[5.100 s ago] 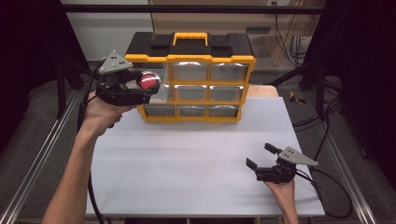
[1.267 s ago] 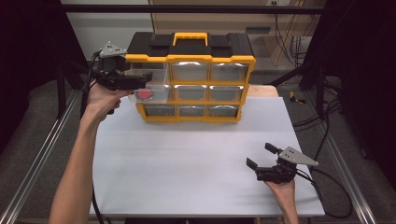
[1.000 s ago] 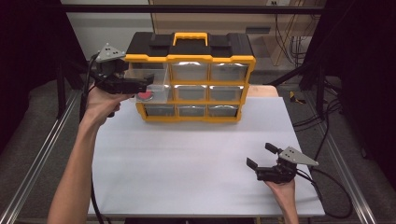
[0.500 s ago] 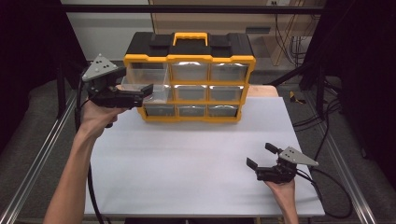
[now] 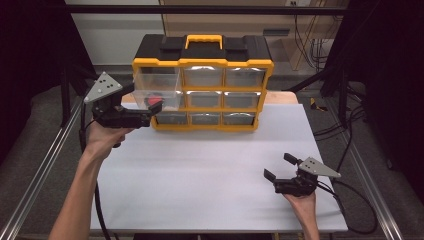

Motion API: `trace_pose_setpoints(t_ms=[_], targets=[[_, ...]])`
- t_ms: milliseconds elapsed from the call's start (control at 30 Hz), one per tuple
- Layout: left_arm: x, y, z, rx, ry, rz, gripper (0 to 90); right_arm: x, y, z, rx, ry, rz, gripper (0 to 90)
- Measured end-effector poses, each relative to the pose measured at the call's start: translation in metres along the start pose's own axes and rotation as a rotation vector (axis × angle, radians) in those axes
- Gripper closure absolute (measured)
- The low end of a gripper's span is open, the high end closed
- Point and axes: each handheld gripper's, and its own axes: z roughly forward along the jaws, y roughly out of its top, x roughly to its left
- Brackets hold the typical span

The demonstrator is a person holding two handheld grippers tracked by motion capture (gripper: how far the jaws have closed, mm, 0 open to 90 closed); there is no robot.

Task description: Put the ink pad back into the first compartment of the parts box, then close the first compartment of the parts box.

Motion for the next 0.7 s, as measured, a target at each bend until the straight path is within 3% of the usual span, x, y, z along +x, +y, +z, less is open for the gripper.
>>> trace_pose_setpoints(t_ms=[433,700], targets=[[-0.004,-0.027,-0.009,-0.045,-0.009,-0.006,1.1,0.0,0.0,0.0,0.003,0.0,0.003,0.4],[-0.005,-0.045,-0.011,-0.03,-0.019,-0.033,1.3,0.0,0.0,0.0,0.001,-0.001,0.001,0.4]])
